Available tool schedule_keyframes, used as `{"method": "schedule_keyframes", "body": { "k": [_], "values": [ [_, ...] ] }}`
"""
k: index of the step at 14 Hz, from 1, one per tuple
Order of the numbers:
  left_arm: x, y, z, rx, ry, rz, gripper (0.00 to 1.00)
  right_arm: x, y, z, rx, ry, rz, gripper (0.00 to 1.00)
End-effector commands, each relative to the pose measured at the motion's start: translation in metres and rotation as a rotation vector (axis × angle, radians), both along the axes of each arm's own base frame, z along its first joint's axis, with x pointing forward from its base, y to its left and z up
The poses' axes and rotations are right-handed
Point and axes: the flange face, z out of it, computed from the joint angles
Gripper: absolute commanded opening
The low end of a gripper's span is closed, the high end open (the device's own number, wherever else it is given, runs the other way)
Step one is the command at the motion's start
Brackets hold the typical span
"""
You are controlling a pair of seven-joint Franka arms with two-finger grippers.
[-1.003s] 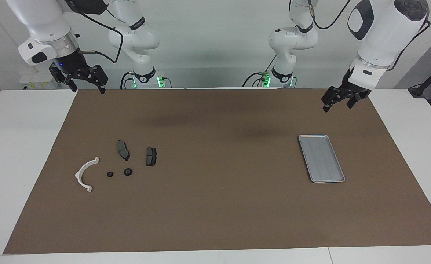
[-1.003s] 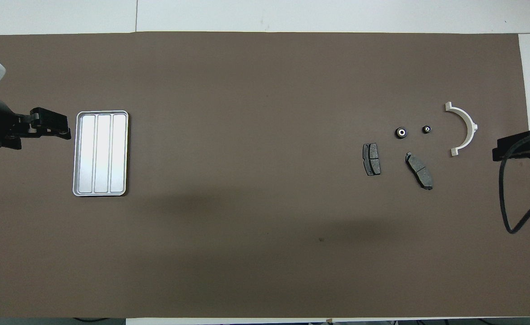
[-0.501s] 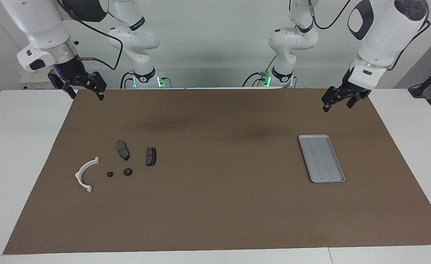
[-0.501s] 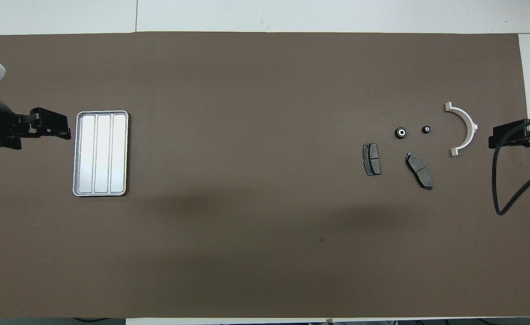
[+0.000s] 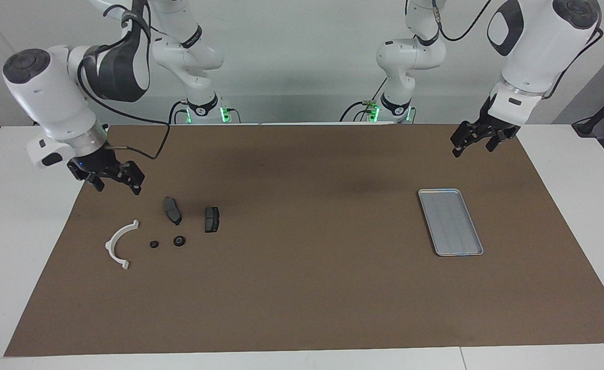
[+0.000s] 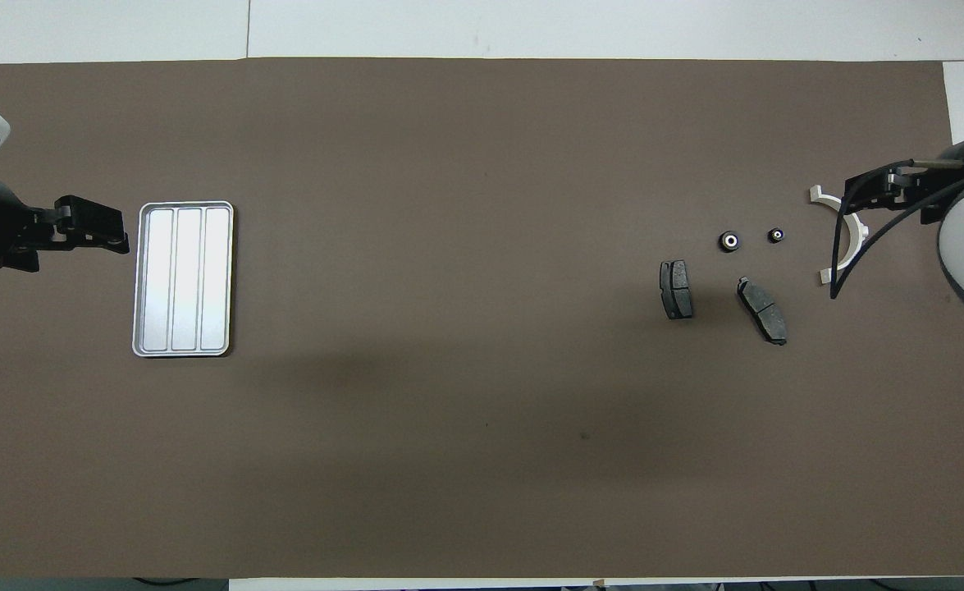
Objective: Pick bearing gear from pile to tray
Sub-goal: 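Reach the right gripper down to the small black bearing gears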
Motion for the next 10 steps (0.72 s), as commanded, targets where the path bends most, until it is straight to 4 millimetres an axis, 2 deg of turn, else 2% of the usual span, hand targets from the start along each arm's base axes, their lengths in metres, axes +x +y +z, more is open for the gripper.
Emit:
{"method": "schedule_keyframes", "body": {
  "k": [1, 4, 10],
  "values": [
    [-0.007, 0.002, 0.005, 0.013, 0.004, -0.001, 1.00, 0.022, -0.004, -0.040, 0.009, -0.014, 0.018, 1.00],
    [-0.007, 0.002, 0.004, 0.013, 0.005, -0.003, 1.00, 0.034, 0.001, -0.085, 0.012, 0.019, 0.028, 1.00],
    [-0.007, 0.002, 0.005, 0.013, 0.004, -0.001, 1.00, 0.036, 0.004, -0.137, 0.010, 0.014, 0.053, 1.00]
  ]
}}
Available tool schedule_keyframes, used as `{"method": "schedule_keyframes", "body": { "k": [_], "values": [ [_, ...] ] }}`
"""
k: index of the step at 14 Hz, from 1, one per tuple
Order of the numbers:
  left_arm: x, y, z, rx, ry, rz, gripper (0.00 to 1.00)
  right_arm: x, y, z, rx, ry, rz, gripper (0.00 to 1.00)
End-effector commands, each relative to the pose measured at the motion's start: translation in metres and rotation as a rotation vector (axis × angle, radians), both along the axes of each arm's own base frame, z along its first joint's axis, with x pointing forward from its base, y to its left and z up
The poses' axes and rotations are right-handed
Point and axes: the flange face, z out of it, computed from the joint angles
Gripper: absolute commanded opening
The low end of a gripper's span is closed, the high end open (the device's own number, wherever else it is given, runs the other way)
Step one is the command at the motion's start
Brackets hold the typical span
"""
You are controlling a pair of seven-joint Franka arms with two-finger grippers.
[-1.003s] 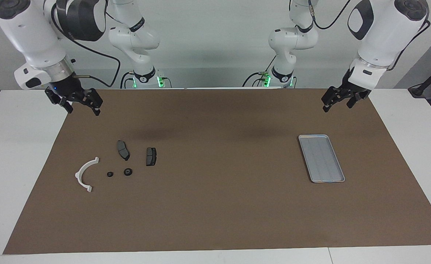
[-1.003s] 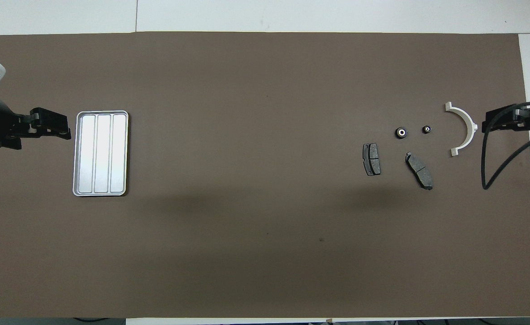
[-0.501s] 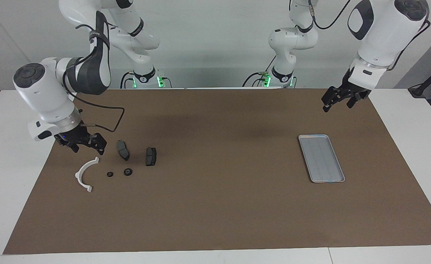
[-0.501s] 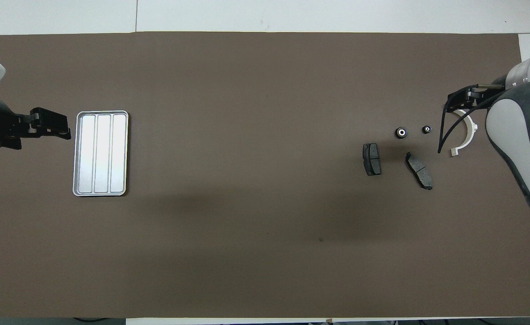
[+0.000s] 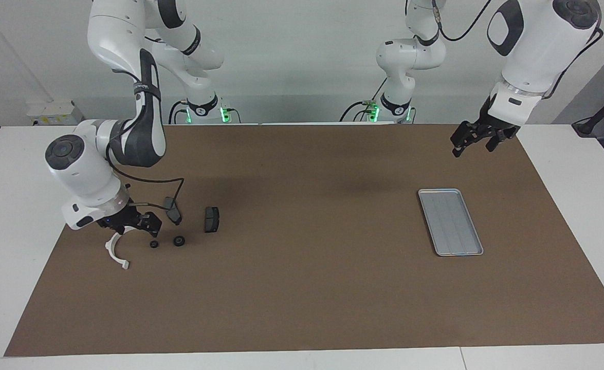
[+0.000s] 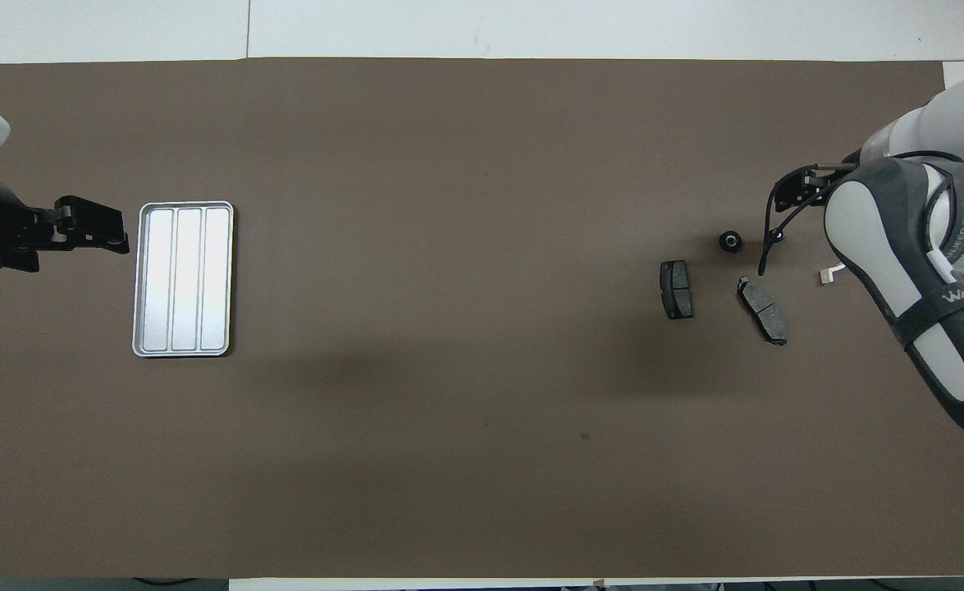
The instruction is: Pick bearing gear from pile to tray
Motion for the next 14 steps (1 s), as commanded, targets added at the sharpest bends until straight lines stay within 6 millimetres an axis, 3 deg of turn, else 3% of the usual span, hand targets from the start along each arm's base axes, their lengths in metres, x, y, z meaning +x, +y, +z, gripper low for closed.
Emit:
{"method": "schedule_keyframes", "body": {
  "k": [1, 9, 14],
  "values": [
    [-0.007, 0.002, 0.004, 0.013, 0.006, -0.001, 1.00, -0.003, 0.002, -0.018, 0.006, -0.014, 0.025, 1.00],
    [-0.007, 0.002, 0.005, 0.013, 0.003, -0.001, 1.00, -0.001, -0.003, -0.066, 0.006, -0.015, 0.061, 0.97],
    [-0.007, 0.002, 0.005, 0.013, 0.003, -0.003, 1.00, -0.001, 0.000, -0.079, 0.007, -0.006, 0.066, 0.95]
  ]
}}
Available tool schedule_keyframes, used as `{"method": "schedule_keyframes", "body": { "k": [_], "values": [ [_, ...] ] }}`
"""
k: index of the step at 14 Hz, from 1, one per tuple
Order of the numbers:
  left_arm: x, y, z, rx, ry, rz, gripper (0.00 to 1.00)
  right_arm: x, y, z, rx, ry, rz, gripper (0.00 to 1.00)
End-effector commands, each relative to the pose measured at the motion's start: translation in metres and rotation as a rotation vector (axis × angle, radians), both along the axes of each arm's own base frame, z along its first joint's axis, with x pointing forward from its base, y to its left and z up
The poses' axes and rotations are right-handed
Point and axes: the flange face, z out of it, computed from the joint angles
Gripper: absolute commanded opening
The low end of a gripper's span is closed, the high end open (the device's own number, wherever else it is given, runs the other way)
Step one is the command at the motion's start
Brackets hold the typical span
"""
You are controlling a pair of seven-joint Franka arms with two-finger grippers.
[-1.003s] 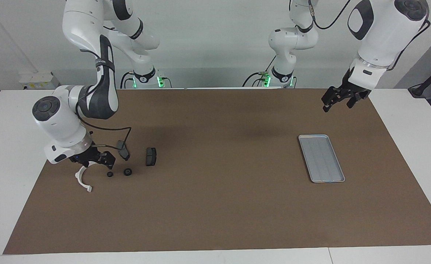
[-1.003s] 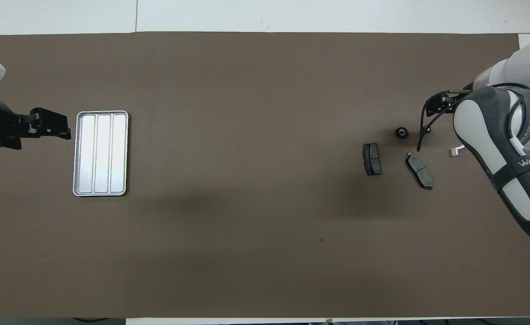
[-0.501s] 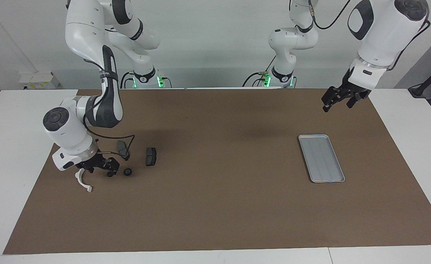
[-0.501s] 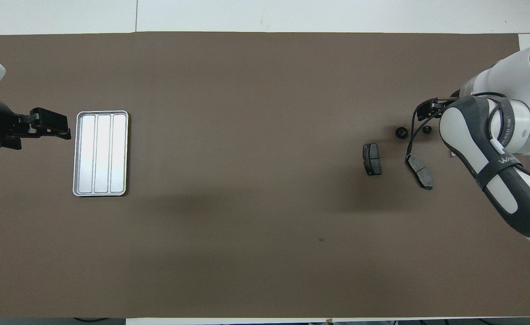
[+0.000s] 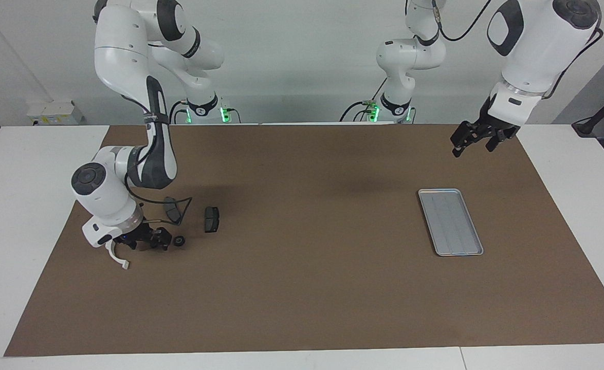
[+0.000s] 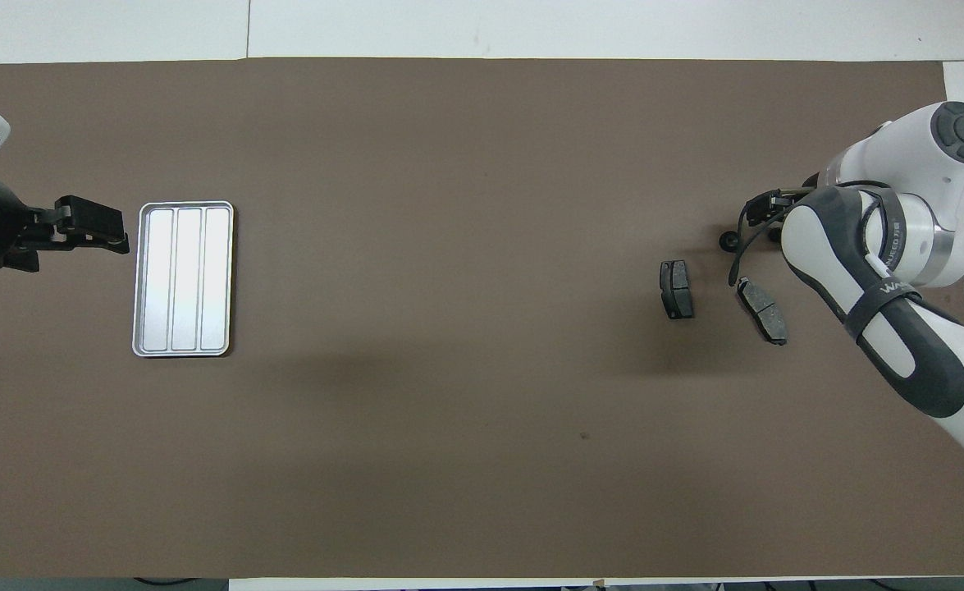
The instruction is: Pick bearing gear from pile to tray
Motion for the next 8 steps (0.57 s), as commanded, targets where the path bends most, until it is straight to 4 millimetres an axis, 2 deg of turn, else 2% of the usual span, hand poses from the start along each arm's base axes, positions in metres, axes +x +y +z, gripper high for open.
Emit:
{"method": "schedule_keyframes", "body": {
  "k": [1, 8],
  "values": [
    [-0.007, 0.002, 0.005, 0.013, 0.003, -0.003, 1.00, -0.003, 0.000, -0.007, 0.007, -0.002, 0.025, 0.95],
    [-0.007, 0.002, 0.004, 0.013, 0.005, -0.001, 1.00, -0.022, 0.000, -0.019, 0.013, 0.049, 0.056, 0.86]
  ]
}}
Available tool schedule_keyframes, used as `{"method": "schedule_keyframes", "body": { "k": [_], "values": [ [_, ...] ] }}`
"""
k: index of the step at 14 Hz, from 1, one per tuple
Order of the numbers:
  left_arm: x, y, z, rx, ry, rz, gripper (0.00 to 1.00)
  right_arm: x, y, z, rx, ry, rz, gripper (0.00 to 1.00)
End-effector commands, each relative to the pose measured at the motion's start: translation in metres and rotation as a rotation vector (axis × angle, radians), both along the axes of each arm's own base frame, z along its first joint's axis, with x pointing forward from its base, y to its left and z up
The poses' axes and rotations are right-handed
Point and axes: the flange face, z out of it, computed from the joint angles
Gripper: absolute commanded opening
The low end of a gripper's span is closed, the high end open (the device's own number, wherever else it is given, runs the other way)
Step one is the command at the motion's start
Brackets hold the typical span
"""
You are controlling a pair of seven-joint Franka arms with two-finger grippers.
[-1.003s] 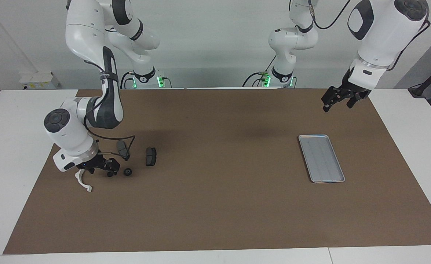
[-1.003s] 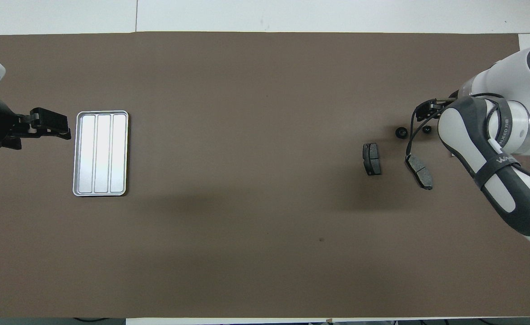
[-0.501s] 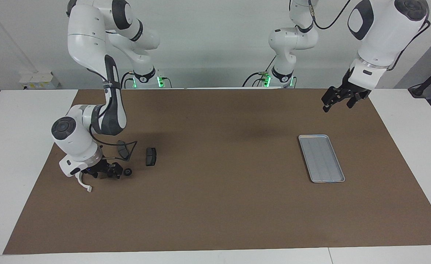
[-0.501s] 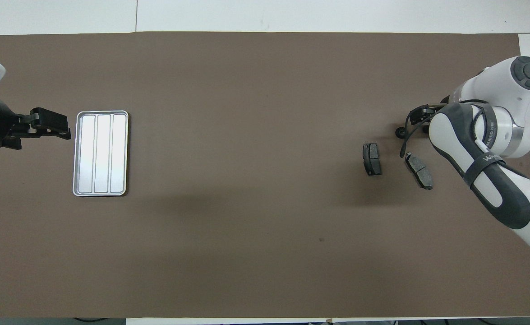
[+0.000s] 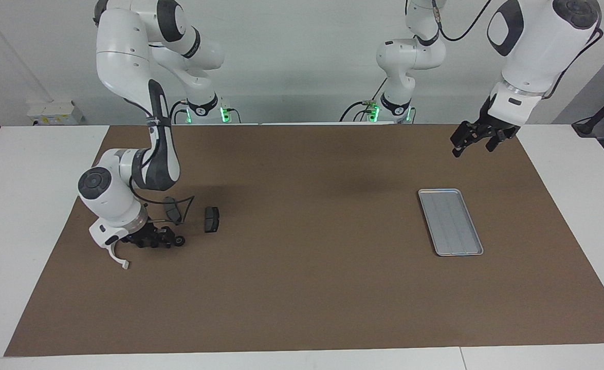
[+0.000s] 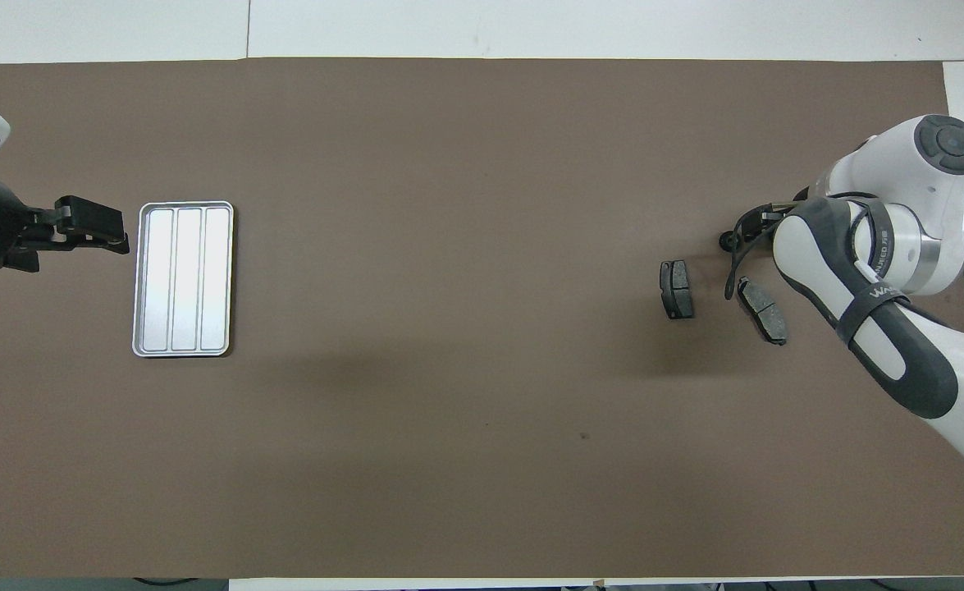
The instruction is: Pick bearing gear from pile to tray
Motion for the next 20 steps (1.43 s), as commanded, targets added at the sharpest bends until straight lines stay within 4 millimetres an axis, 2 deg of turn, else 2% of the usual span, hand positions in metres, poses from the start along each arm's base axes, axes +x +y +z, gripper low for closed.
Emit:
{"method": "schedule_keyframes", "body": {
  "k": [1, 10, 12, 14, 17, 18, 19, 20],
  "values": [
    [-0.007, 0.002, 0.005, 0.013, 0.004, -0.003, 1.00, -0.013, -0.001, -0.003, 0.009, 0.015, 0.023, 0.84],
    [-0.007, 0.002, 0.004, 0.013, 0.004, -0.003, 1.00, -0.010, 0.001, 0.001, 0.008, 0.005, 0.030, 0.00],
    [-0.007, 0.002, 0.005, 0.013, 0.003, -0.003, 1.00, -0.003, 0.003, 0.013, 0.006, -0.013, 0.030, 0.00],
    [-0.007, 0.002, 0.004, 0.013, 0.006, -0.001, 1.00, 0.010, 0.014, 0.042, 0.006, -0.007, 0.033, 0.00],
    [-0.007, 0.002, 0.005, 0.013, 0.003, -0.001, 1.00, 0.038, 0.038, 0.122, 0.010, -0.044, 0.013, 0.00],
    [-0.007, 0.002, 0.004, 0.013, 0.004, -0.003, 1.00, 0.045, 0.050, 0.147, 0.016, -0.061, 0.014, 0.00],
    [-0.007, 0.002, 0.004, 0.013, 0.004, -0.003, 1.00, 0.048, 0.073, 0.165, 0.013, -0.068, 0.011, 0.00],
    [-0.007, 0.002, 0.005, 0.013, 0.003, -0.003, 1.00, 0.048, 0.106, 0.175, 0.011, -0.065, 0.020, 0.00]
  ]
}}
